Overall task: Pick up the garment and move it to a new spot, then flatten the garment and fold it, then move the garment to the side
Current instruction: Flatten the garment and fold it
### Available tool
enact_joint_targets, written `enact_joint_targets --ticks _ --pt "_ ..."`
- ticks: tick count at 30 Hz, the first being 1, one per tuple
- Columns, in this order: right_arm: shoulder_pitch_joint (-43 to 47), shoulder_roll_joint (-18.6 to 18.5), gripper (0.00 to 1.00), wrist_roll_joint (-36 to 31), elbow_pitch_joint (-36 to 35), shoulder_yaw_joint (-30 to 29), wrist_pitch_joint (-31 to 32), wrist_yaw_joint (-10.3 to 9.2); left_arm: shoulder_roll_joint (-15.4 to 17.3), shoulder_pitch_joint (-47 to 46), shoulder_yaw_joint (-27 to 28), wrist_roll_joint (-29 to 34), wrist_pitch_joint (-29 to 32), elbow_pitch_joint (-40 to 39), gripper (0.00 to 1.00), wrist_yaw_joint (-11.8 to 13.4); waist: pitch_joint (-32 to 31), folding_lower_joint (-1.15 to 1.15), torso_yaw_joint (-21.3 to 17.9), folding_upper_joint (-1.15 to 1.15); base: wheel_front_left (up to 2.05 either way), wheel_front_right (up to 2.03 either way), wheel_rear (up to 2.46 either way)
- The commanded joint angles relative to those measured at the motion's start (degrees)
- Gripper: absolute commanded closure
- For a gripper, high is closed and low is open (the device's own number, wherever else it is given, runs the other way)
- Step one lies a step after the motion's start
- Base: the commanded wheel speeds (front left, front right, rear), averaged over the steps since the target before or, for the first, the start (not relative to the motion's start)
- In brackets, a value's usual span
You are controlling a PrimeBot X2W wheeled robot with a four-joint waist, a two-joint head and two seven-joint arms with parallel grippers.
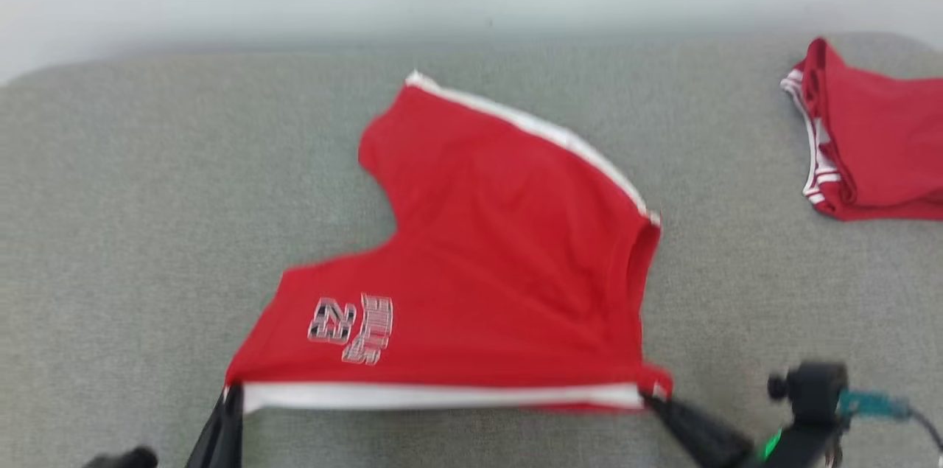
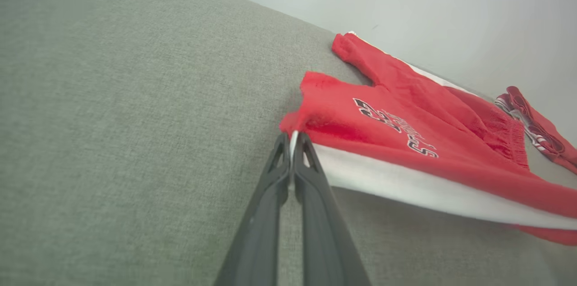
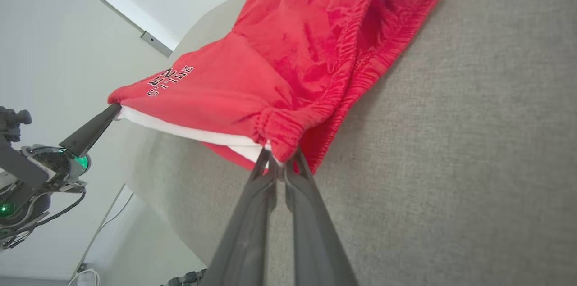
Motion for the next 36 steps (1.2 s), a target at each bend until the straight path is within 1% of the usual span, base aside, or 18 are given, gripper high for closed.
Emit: enact_joint_targets --ticks 1,5,9,13,16,19,22,26,30,31,36 --pt "2.06 -0.66 1.00 -1.06 -0.31 0.17 0.40 -0.01 0.11 1.76 1.43 1.23 -0.18 0.42 1.00 -0.02 -2.27 0.02 0.39 0.02 0.00 0.00 0.00" --pt "8.00 0.27 1.00 -1.56 -2.10 -0.55 1.75 -0.02 -0.85 5.64 4.32 2.24 -0.18 1.00 1.00 -0.23 -3.84 0.02 0.27 0.02 0.00 0.00 0.00" --pt "13.19 1.33 1.00 -1.89 -4.57 -0.66 4.44 -0.02 -1.12 7.71 5.16 3.43 -0.19 1.87 1.00 -1.02 -5.00 0.02 0.01 0.02 0.00 0.00 0.00" --pt "15.91 2.76 1.00 -3.13 -6.07 -2.27 6.37 -0.02 -1.00 8.87 5.75 4.41 -0.19 2.41 1.00 -1.12 -5.25 0.02 -1.04 0.02 0.00 0.00 0.00" --pt "16.56 4.10 1.00 -4.23 -6.83 -4.08 7.45 -0.02 -0.49 7.71 5.86 5.19 -0.19 2.06 1.00 -1.56 -4.92 0.02 -1.93 0.02 0.00 0.00 0.00" --pt "15.83 5.82 1.00 -5.55 -7.73 -6.29 7.78 -0.01 0.83 4.65 5.79 6.18 0.43 1.07 1.00 -1.99 -4.11 0.02 -3.01 0.02 0.00 0.00 0.00" --pt "14.37 7.53 1.00 -6.92 -8.77 -8.43 7.96 -0.01 2.73 0.16 5.33 7.71 2.42 0.12 1.00 -2.57 -2.79 0.02 -4.30 0.02 0.00 0.00 0.00" --pt "11.70 10.11 1.00 -8.45 -9.32 -10.71 8.12 -0.01 5.17 -8.24 4.47 8.85 6.34 0.50 1.00 -4.34 -0.53 0.02 -6.61 0.02 0.00 0.00 0.00" --pt "7.86 13.06 1.00 -10.42 -8.08 -13.25 7.68 -0.01 7.18 -17.92 2.95 10.47 10.92 3.81 1.00 -6.79 2.81 0.02 -9.29 0.02 0.00 0.00 0.00" --pt "7.86 13.06 1.00 -10.42 -8.08 -13.25 7.68 -0.01 7.18 -17.92 2.95 10.47 10.92 3.81 1.00 -6.79 2.81 0.02 -9.29 0.02 0.00 0.00 0.00" --pt "2.77 16.79 1.00 -12.88 -5.70 -14.34 7.19 0.00 8.80 -29.23 0.66 12.54 15.82 10.08 1.00 -9.63 6.98 0.02 -12.52 0.02 0.00 0.00 0.00"
